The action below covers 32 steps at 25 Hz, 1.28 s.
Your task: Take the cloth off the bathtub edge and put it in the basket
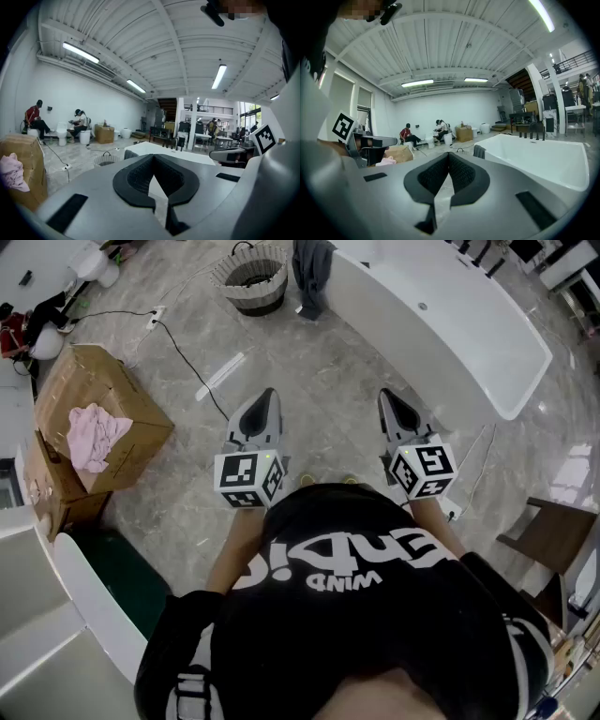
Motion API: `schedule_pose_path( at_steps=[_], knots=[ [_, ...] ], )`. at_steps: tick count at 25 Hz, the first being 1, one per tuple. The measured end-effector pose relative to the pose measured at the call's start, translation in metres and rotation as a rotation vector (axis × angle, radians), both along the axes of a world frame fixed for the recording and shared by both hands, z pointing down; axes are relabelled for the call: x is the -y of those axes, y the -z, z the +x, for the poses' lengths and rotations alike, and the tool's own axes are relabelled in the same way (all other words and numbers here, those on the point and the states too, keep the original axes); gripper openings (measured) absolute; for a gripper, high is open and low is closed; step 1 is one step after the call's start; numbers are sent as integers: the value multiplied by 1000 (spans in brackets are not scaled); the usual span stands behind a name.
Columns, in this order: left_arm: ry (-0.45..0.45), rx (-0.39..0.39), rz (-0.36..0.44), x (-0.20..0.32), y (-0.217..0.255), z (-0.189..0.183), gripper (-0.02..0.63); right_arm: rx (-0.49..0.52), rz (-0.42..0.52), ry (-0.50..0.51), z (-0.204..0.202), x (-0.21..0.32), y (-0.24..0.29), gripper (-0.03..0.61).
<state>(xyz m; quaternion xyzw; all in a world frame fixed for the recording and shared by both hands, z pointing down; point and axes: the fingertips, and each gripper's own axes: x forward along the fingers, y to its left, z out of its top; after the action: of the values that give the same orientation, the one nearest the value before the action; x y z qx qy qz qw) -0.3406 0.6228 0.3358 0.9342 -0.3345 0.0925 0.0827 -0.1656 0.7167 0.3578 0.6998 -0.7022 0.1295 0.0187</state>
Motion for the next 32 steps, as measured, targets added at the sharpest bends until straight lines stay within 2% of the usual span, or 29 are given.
schedule_pose_path(
  at_steps=[4, 19, 25, 32],
  knots=[
    [-18, -1, 8, 15, 2, 2, 11, 22, 30, -11, 1, 14, 3, 14],
    [-67, -11, 7, 77, -6, -9, 11, 11, 20, -89, -10, 52, -7, 14],
    [-75, -16, 15, 114, -12, 13, 11, 13, 34, -76, 7, 94, -13, 14],
    [-86, -16, 16, 171, -14, 58, 11, 20, 51, -64, 49, 160, -12, 14]
  ],
)
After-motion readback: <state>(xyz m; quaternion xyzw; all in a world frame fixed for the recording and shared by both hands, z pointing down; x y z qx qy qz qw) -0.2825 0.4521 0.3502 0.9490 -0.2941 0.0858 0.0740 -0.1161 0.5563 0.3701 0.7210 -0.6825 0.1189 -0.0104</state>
